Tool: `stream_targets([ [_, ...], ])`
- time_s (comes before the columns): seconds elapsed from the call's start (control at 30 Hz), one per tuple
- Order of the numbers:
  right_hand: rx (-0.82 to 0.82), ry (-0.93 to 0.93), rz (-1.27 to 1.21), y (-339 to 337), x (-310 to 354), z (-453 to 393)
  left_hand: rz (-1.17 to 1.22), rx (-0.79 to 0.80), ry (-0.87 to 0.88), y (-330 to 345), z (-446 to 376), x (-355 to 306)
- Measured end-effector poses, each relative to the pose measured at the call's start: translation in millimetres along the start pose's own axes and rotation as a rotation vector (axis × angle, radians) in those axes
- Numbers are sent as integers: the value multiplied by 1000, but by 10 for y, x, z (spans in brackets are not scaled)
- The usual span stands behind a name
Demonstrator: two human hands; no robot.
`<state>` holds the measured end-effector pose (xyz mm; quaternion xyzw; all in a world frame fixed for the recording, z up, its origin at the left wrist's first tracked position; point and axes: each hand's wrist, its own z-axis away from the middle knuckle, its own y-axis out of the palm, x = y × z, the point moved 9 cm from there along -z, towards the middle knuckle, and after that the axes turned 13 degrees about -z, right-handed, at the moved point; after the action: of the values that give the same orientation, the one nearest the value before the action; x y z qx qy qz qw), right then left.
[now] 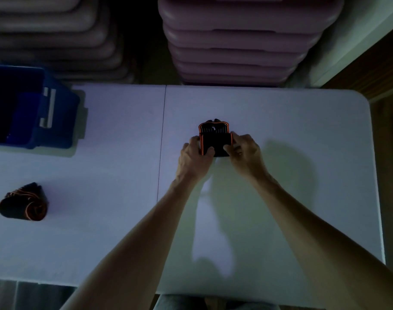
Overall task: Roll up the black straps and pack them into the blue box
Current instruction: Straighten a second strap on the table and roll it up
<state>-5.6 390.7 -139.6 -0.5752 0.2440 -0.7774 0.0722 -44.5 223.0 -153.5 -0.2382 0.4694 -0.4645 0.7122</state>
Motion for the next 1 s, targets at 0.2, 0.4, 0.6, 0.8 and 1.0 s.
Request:
stream_targets([
  [0.2,158,165,-9,192,-8,-75,96,136,-30,80,-91,79],
  [0.4,130,293,-177,150,-52,109,259,204,-32,29,1,140],
  [0.6,30,372,-712,168,109,463,713,359,7,-300,280,41],
  [0.8,193,388,-947,121,605,580,599,535,215,-694,520,-126],
  [1.0,208,280,-887,98,1070,802,573,490,233,-1089,867,-41],
])
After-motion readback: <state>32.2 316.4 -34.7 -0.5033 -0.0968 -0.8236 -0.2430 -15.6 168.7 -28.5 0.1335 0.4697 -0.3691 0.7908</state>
